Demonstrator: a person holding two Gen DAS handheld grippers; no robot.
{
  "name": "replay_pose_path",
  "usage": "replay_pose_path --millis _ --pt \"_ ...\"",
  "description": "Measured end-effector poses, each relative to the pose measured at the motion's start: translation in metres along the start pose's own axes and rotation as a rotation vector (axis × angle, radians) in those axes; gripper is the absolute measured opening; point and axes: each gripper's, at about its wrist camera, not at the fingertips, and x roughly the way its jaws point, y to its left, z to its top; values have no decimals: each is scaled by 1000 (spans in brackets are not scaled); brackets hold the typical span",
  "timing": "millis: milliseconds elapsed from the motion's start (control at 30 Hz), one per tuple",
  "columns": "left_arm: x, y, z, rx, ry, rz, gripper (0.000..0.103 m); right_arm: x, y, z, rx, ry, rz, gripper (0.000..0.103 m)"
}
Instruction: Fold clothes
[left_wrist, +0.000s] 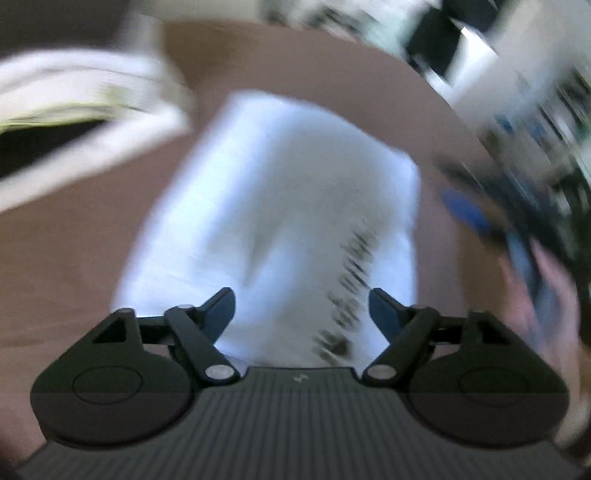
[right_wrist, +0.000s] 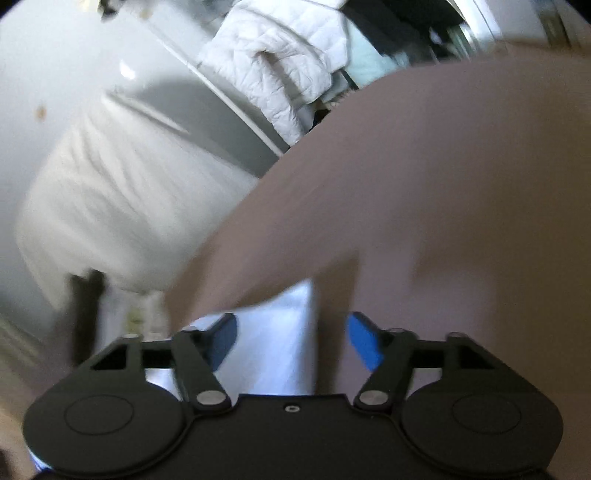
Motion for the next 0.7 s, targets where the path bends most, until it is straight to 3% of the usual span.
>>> replay_pose_path --millis 133,233,333,367,467,500,533,567,633,700 --pt "12 53 9 -186 25 103 81 -10 -18 -50 98 120 74 80" --pt "37 97 4 -376 85 28 81 1 -32 -74 161 139 81 81" --pt "46 121 -9 -540 105 -96 82 26 -19 -67 116 134 149 87" --pt "51 124 -9 -560 106 -104 83 37 -15 -64 101 135 174 87" --pt "69 131 -10 -591 109 -120 86 80 -10 -38 85 126 143 86" --pt "78 133 -10 -599 109 -129 91 87 -2 -32 58 124 129 73" --pt "82 130 -7 -612 107 -138 93 90 10 -28 -9 120 101 37" --pt "84 125 -3 -626 104 -148 95 91 22 -24 -78 114 77 28" --pt "87 118 4 -624 97 -160 96 74 42 -21 -209 46 103 24" --pt "88 109 9 -552 84 -159 94 53 59 -20 -311 -40 143 23"
